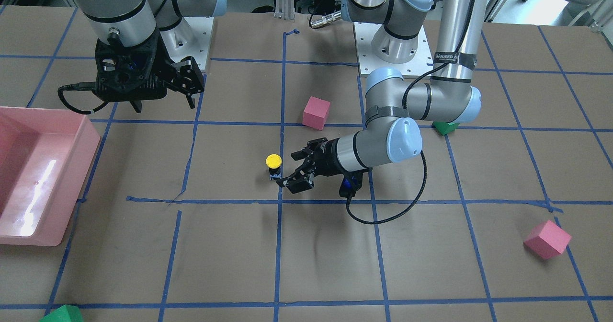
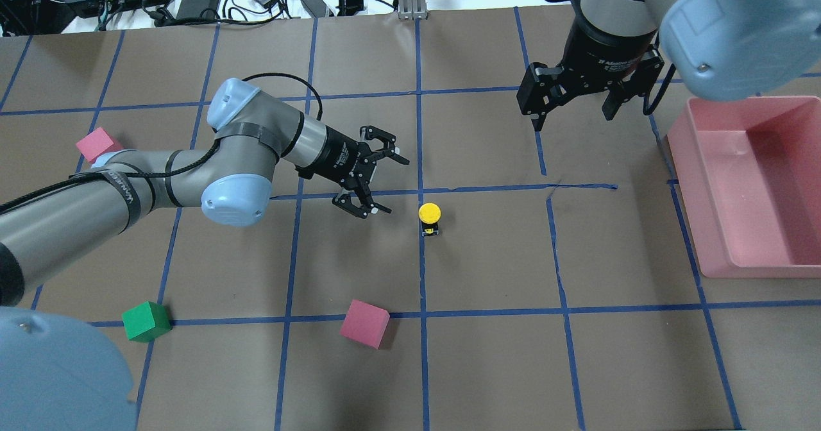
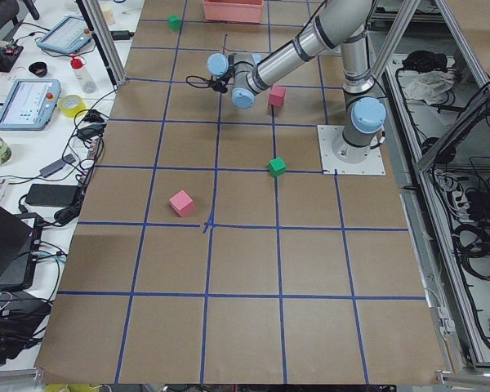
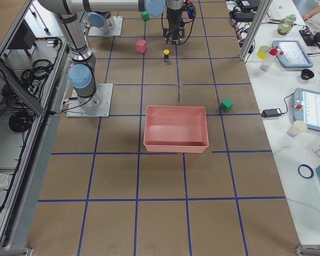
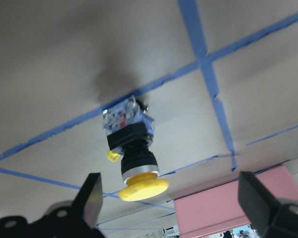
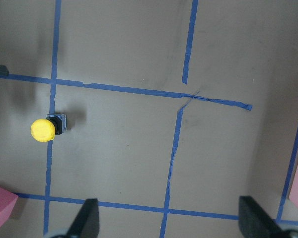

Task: Align button upright

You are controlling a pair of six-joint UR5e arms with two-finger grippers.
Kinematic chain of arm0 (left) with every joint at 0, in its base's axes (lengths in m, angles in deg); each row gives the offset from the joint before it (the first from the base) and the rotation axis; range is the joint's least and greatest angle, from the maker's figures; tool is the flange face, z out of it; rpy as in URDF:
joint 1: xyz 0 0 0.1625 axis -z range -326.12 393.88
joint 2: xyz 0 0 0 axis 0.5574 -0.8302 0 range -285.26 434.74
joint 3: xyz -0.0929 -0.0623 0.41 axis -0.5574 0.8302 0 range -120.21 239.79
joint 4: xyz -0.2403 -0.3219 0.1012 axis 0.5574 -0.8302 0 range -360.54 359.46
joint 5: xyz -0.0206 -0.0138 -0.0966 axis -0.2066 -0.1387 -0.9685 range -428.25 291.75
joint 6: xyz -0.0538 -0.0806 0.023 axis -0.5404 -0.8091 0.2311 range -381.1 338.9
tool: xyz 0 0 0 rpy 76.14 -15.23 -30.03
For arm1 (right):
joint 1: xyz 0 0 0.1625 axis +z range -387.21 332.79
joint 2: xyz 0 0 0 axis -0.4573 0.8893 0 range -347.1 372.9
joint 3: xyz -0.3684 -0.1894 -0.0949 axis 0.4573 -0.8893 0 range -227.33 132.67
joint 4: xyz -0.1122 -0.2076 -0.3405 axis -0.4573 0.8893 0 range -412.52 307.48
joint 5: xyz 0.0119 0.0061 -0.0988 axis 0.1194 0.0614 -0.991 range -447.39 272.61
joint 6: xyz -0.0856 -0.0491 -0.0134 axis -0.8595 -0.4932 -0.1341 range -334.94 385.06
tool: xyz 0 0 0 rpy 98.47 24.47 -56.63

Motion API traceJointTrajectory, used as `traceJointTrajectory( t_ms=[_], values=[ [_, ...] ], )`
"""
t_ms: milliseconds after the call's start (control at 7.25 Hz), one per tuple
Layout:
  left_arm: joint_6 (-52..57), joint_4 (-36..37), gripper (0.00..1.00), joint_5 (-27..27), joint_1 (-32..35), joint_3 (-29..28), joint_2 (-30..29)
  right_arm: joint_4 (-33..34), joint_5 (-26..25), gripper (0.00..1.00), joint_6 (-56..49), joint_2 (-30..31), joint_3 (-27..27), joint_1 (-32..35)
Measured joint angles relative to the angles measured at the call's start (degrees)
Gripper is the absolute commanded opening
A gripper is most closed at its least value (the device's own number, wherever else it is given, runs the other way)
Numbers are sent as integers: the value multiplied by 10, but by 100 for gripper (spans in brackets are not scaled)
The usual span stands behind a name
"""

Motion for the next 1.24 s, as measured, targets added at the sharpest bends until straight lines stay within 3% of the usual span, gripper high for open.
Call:
traceJointTrajectory(
  t_ms=[276, 552, 690, 966, 1241],
  values=[
    [151, -39, 100, 125, -9, -50, 38, 0, 0, 100, 0, 0, 0, 0],
    [394, -191, 100, 319, -14, -144, 74, 0, 0, 100, 0, -1, 0, 0],
    [472, -279, 100, 385, -19, -198, 92, 0, 1, 100, -1, -1, 0, -1],
    [529, -402, 100, 427, -35, -272, 133, 15, 3, 100, -1, -1, 0, -1],
    [604, -429, 100, 428, -42, -283, 162, 37, 3, 100, -1, -2, 0, -2]
  ],
)
